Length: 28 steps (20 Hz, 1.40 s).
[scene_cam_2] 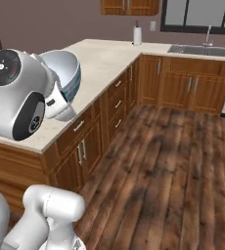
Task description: Take the smaller bowl and place it next to the appetizer plate on the dining counter , and place the larger bowl next to the plate with cooked food.
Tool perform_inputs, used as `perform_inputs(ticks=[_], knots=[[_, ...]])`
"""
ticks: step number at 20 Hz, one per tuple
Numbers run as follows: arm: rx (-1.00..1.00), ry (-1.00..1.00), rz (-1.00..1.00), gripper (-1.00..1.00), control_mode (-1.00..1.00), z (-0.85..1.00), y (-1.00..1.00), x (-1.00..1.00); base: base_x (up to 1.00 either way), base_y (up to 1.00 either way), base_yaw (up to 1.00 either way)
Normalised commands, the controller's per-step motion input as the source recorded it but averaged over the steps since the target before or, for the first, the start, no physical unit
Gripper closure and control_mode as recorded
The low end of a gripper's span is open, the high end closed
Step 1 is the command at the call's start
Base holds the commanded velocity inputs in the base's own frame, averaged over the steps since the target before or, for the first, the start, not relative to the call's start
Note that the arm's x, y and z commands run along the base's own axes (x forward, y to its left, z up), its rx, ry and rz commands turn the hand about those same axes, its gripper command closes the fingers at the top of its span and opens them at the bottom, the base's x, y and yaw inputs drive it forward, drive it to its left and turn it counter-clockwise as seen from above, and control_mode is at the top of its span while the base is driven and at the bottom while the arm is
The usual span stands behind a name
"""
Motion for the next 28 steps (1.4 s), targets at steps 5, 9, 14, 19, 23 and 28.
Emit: perform_inputs(ticks=[5,9,14,19,23,28], knots=[[0.0,0.0,0.0,1.0,1.0,0.0,0.0,0.0,0.19,1.0,-0.11],[0.0,0.0,0.0,1.0,1.0,0.0,0.0,0.0,0.06,1.0,-0.14],[0.0,0.0,0.0,1.0,1.0,0.0,0.0,0.0,0.0,1.0,-0.2],[0.0,0.0,0.0,1.0,1.0,0.0,0.0,0.0,0.0,1.0,-0.27],[0.0,0.0,0.0,1.0,1.0,0.0,0.0,0.0,0.01,1.0,-0.31],[0.0,0.0,0.0,1.0,1.0,0.0,0.0,0.0,0.0,1.0,-0.26]])
